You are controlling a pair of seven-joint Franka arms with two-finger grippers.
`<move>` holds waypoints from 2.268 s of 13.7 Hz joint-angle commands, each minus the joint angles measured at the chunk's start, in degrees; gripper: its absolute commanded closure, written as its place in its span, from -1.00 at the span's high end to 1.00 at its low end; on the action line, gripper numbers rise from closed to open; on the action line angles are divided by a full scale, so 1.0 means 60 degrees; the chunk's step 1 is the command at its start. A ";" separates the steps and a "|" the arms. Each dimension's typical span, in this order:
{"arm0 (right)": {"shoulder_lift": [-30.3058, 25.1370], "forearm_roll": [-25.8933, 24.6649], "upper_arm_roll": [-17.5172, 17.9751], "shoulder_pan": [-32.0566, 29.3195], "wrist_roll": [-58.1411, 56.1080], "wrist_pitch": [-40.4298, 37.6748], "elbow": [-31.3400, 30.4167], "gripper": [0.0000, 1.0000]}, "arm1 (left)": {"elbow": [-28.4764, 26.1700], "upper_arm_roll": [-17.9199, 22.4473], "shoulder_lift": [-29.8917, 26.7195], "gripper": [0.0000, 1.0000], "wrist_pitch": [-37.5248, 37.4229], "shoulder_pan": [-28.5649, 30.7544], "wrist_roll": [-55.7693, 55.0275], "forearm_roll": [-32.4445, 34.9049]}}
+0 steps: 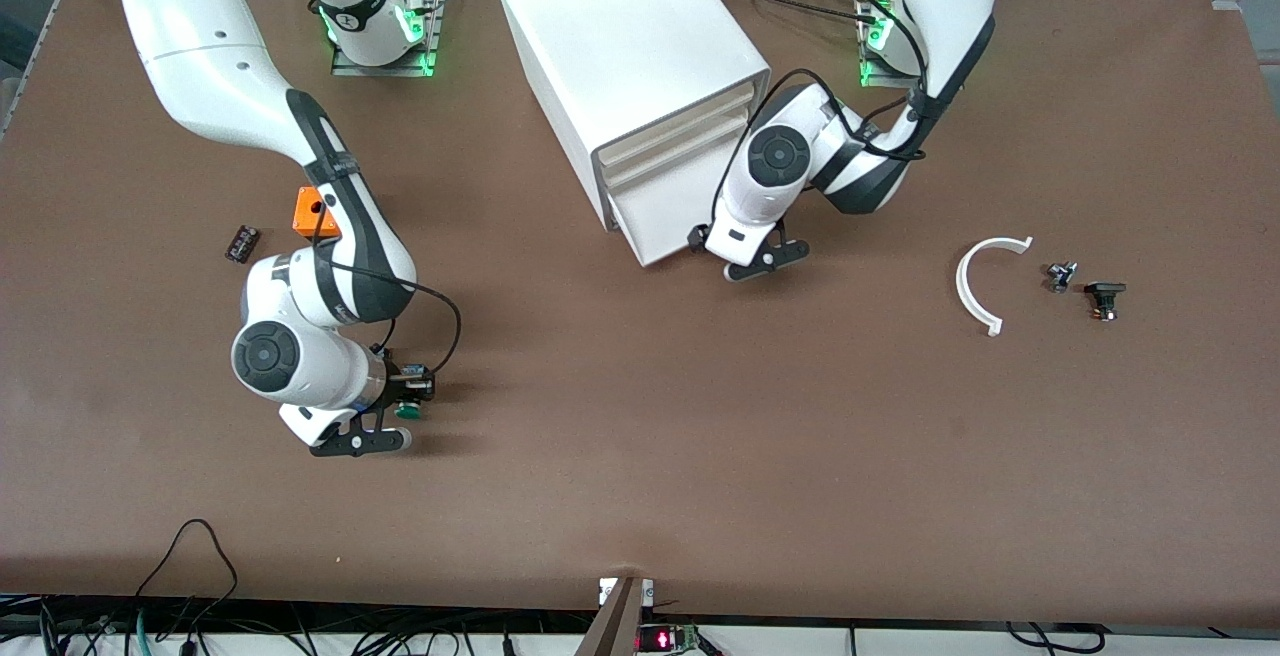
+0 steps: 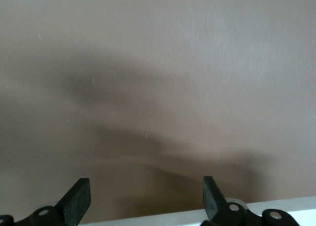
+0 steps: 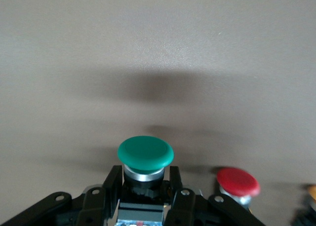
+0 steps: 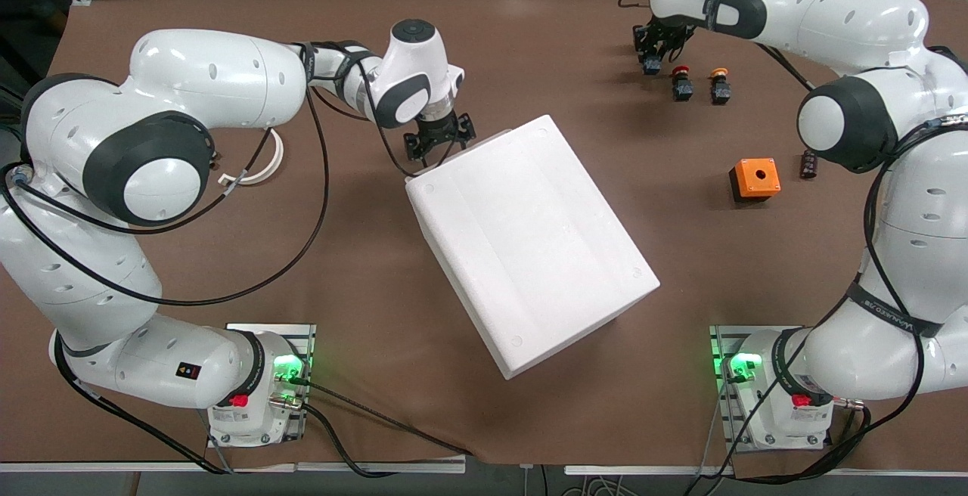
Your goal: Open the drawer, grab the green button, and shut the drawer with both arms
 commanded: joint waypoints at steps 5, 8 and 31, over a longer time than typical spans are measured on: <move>0.0084 0.0173 0.0166 0.0023 0.0526 0.0282 -0.0683 -0.97 | -0.0144 -0.0851 0.0043 1.00 -0.0761 -0.0066 -0.0149 -0.1495; 0.0040 0.0173 0.0166 -0.0007 0.0629 0.0209 -0.0698 0.99 | -0.0144 -0.1027 0.0263 1.00 -0.0761 -0.0066 -0.0163 -0.1614; -0.7942 0.0246 -0.0214 -0.1911 -0.0905 -0.4812 -0.3204 1.00 | 0.4658 -0.1013 -0.0658 1.00 -0.7145 0.2700 0.5425 -0.0003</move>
